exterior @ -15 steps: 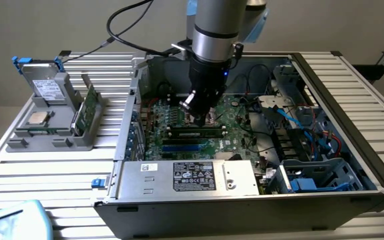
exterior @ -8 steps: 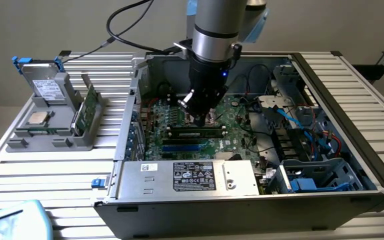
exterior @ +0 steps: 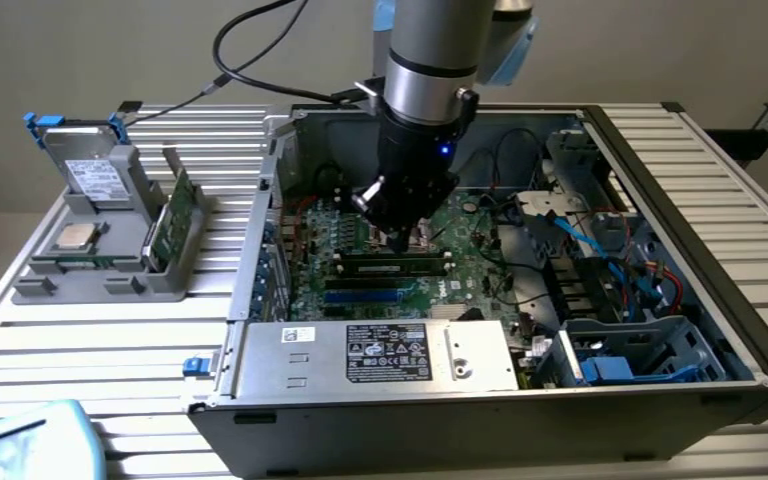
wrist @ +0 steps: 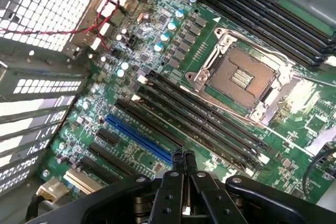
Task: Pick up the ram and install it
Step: 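Press down the ram until it locks into place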
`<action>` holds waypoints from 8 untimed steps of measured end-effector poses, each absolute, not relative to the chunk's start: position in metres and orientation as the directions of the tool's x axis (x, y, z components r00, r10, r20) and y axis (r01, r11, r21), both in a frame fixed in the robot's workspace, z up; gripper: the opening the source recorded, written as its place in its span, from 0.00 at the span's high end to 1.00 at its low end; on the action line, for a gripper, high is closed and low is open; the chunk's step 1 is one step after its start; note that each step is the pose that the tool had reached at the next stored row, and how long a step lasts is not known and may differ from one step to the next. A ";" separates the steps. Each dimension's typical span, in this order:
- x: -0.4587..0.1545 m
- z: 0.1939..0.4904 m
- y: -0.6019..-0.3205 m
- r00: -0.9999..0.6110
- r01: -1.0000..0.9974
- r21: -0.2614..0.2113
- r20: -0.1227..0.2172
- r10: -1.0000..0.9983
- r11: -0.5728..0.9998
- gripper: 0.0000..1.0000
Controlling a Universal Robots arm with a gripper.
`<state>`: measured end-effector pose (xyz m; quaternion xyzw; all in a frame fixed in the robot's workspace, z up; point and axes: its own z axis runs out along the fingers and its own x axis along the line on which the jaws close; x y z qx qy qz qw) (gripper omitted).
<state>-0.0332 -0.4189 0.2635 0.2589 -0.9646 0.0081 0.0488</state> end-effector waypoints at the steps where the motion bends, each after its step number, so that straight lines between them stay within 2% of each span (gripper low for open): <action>1: -0.033 0.264 -0.419 -0.869 -0.487 0.010 0.098 -0.485 0.873 0.89; 8: -0.033 0.263 -0.419 -0.917 -0.388 0.009 0.098 -0.387 0.922 0.89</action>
